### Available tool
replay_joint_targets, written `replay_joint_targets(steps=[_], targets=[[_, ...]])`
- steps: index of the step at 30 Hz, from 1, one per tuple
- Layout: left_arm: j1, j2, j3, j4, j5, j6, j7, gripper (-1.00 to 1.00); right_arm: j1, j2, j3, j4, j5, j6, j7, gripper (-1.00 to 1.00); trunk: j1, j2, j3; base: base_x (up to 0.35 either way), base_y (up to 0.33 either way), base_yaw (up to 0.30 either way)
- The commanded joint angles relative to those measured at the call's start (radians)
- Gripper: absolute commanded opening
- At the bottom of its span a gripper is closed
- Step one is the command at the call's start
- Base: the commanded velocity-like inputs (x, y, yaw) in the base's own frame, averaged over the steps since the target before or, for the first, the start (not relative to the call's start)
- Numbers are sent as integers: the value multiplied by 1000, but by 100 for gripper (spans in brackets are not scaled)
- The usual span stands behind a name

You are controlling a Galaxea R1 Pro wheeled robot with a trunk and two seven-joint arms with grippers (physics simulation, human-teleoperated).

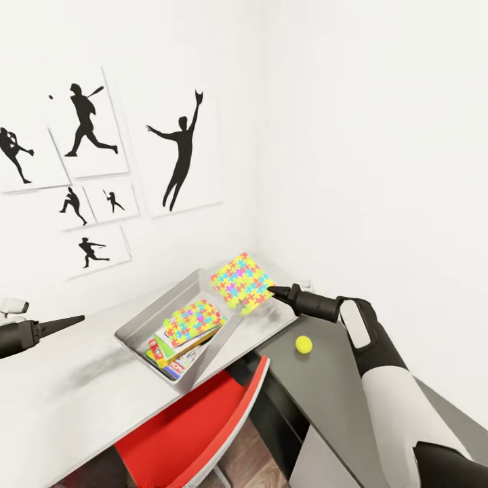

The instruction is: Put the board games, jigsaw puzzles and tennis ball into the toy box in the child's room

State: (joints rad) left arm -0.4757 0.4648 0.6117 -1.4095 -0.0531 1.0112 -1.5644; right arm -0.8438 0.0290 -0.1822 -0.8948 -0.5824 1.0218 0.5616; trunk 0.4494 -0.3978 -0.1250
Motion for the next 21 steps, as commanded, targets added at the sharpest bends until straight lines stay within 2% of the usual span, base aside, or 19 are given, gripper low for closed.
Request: replay_joint_targets(steps=[1, 21], targets=[[-1, 0, 0, 0, -6, 10, -6, 100, -2, 4, -4, 1, 6, 6, 7, -100, 1, -2, -2, 0, 0, 291], [-1, -2, -2, 7, 1, 10, -6, 100, -4, 10, -5, 4, 6, 6, 5, -100, 1, -2, -2, 0, 0, 291]])
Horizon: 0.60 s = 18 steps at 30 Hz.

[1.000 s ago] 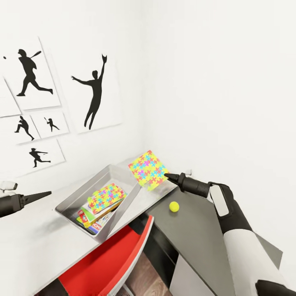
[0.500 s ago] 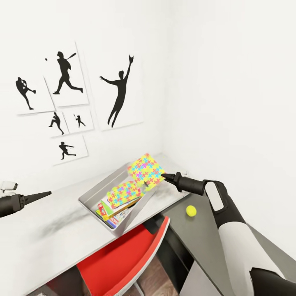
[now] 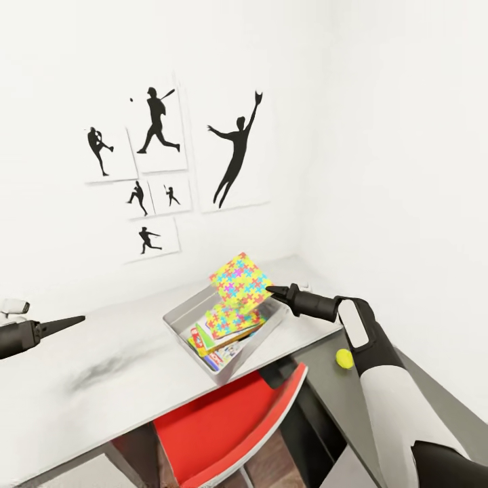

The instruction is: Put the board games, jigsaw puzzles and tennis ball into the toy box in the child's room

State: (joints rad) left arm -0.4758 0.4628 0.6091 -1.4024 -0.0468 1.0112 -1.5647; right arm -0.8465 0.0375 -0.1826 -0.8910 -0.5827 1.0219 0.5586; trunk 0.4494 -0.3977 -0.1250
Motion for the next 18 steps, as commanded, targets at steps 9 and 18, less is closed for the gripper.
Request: replay_joint_targets(steps=[9, 18], targets=[[-1, -1, 0, 0, -4, 10, -6, 100, -1, 1, -6, 0, 6, 7, 8, -100, 1, -2, -2, 0, 0, 291], [-1, -2, 1, 7, -4, 9, -6, 100, -1, 1, -8, -1, 7, 6, 8, -100, 1, -2, -2, 0, 0, 291]])
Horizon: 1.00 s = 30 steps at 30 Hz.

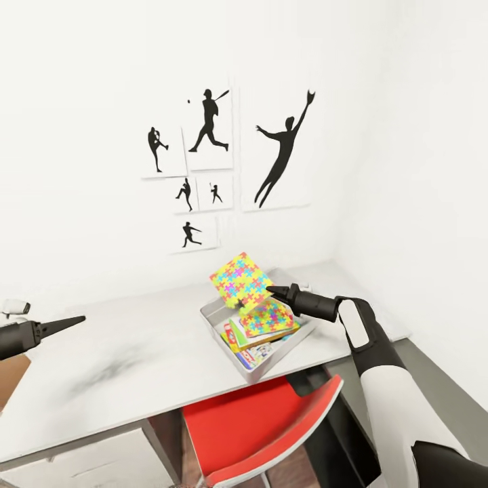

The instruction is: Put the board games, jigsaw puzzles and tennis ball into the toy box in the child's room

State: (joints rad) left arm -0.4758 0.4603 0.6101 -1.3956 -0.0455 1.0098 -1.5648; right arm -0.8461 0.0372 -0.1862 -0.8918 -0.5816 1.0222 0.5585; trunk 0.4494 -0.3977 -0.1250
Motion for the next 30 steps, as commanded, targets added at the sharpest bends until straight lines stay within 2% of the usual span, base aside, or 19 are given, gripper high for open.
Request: replay_joint_targets(steps=[1, 8, 30], targets=[[-1, -1, 0, 2, -4, 10, -6, 100, -1, 1, -5, -1, 6, 6, 8, -100, 1, -2, -2, 0, 0, 291], [-1, -2, 0, 6, -4, 10, -6, 100, -1, 1, -7, 0, 8, 6, 9, -100, 1, -2, -2, 0, 0, 181], [-1, -2, 1, 6, -4, 10, -6, 100, -1, 1, -9, 0, 6, 7, 9, -100, 1, -2, -2, 0, 0, 4]])
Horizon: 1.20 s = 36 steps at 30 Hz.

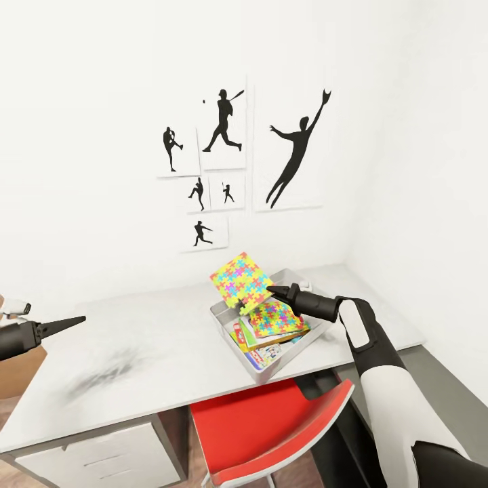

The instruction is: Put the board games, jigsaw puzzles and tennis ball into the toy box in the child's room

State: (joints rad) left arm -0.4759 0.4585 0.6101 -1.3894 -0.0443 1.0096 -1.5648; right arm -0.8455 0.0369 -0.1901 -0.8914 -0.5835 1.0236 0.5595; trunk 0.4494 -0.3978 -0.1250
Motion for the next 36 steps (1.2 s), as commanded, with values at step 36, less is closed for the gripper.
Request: replay_joint_targets(steps=[36], targets=[[-1, 0, 1, 1, -5, 10, -6, 100, -1, 0, -5, 6, 12, 4, 6, -100, 1, -2, 1, 82, 39, -121]])
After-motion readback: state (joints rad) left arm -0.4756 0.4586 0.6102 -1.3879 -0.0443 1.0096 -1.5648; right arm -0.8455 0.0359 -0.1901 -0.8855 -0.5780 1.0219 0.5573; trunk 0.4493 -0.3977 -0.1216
